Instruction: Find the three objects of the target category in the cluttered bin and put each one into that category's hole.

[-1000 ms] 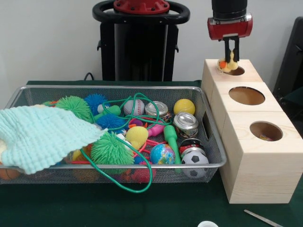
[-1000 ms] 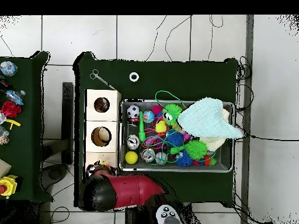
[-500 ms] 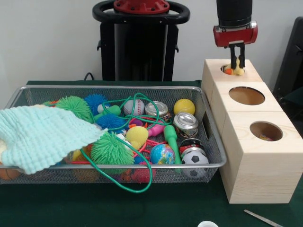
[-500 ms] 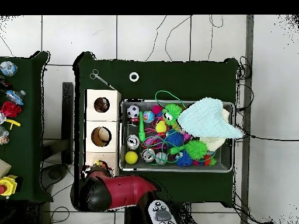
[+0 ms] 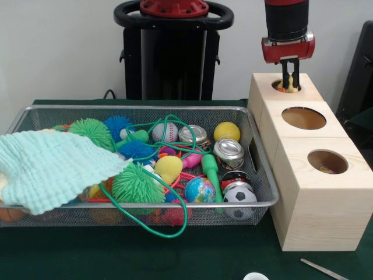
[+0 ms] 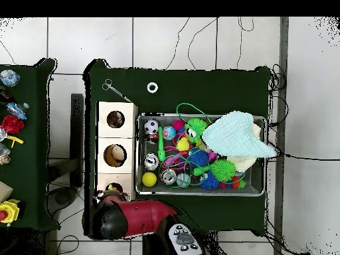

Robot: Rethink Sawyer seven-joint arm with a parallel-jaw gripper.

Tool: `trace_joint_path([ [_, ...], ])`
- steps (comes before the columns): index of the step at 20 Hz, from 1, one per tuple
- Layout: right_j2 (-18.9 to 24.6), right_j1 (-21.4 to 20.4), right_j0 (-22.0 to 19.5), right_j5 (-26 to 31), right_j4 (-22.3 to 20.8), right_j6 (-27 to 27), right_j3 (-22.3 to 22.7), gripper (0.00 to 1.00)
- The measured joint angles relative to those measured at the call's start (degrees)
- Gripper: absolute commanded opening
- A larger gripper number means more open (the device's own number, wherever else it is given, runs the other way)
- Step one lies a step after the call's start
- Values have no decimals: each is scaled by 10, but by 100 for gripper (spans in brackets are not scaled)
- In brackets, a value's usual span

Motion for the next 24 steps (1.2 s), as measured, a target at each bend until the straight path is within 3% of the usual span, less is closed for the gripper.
trace_joint_path([
  [10,0,0,-7,-2,0,0,1,0],
  [18,0,-37,-31,4,1,0,18,0],
  [19,2,-51,-36,8,4,0,26,100],
  [24,-2,-67,-31,17,7,0,30,100],
])
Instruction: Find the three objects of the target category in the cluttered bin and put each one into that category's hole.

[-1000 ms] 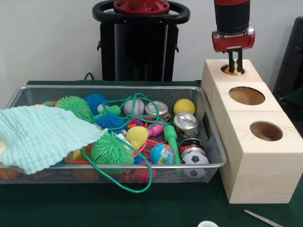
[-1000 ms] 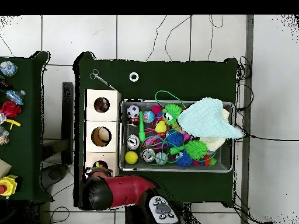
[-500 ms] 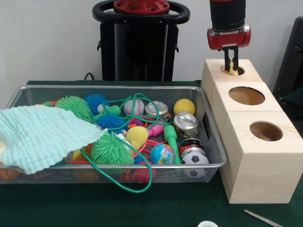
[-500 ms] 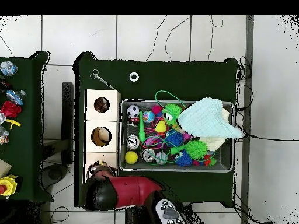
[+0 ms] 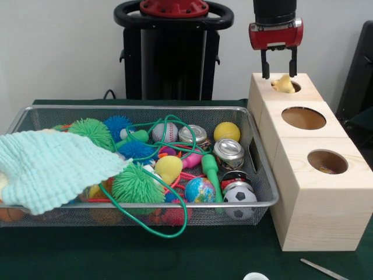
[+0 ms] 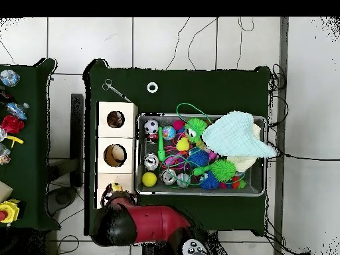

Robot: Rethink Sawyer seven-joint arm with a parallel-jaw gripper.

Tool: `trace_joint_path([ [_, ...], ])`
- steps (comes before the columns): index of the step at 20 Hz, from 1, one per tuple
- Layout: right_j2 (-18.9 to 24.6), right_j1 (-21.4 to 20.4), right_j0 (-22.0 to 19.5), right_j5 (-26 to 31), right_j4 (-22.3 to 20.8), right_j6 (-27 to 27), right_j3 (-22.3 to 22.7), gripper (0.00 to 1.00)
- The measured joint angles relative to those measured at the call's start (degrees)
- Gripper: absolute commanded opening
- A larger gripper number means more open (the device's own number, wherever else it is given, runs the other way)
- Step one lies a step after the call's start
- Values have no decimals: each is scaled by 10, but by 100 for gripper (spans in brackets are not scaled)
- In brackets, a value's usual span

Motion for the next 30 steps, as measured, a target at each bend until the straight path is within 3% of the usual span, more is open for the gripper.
trace_joint_path([
  [13,-6,-13,24,28,1,0,0,100],
  [21,-9,-43,-10,82,-6,0,-5,100],
  [27,-43,-19,-51,126,-91,0,-76,100],
  [30,-47,5,-83,151,-133,0,-134,100],
])
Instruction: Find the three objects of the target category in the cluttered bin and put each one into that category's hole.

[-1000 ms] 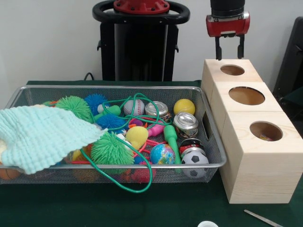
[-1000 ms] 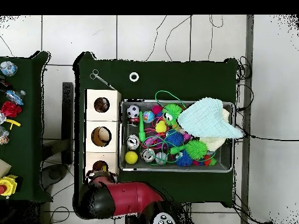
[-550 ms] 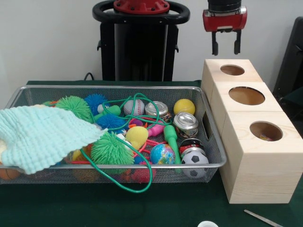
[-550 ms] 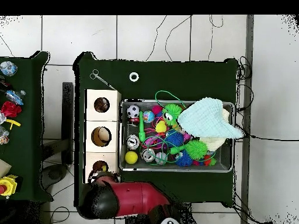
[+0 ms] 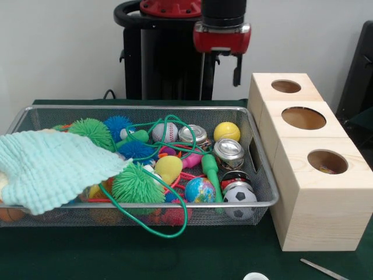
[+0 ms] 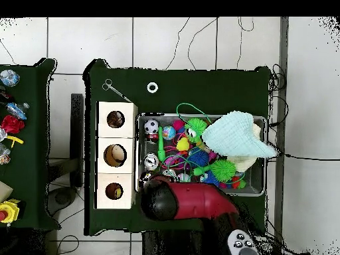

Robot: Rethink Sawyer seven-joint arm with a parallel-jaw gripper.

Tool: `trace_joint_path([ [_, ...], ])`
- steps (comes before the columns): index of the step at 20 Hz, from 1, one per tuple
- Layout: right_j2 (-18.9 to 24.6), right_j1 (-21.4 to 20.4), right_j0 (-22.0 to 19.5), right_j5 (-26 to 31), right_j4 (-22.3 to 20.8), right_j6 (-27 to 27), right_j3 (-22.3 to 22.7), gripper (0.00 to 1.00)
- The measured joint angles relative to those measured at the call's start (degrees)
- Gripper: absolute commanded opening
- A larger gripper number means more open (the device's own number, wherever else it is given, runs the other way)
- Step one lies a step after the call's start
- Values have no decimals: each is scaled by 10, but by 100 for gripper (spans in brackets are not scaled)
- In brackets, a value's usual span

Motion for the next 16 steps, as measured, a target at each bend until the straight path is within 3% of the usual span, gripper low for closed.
trace_joint_path([
  [8,-1,49,-41,74,-26,0,-126,100],
  [16,8,54,-67,143,-31,0,-192,100],
])
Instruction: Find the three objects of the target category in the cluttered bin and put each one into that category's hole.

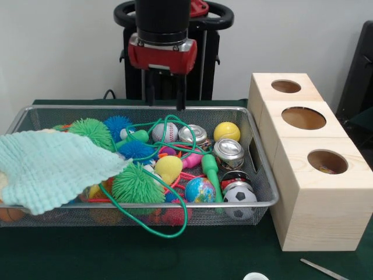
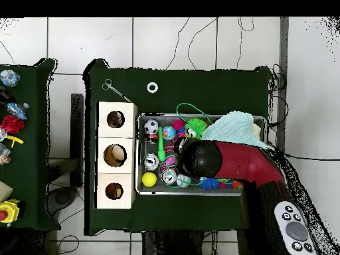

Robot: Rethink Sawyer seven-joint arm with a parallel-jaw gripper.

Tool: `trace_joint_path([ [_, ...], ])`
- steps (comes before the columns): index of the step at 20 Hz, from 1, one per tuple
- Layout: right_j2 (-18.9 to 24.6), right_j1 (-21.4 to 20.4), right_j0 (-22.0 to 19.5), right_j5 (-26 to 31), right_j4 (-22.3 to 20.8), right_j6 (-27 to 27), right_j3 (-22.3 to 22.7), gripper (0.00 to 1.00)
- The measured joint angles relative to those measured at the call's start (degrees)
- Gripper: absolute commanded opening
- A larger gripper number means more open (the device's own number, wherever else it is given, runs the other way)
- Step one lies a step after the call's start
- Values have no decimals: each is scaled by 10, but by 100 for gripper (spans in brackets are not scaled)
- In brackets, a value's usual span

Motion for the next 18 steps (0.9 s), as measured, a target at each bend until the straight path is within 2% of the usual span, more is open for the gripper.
trace_joint_path([
  [6,15,-8,-24,11,-1,0,-14,100],
  [18,41,-15,-44,16,-3,0,-15,100],
])
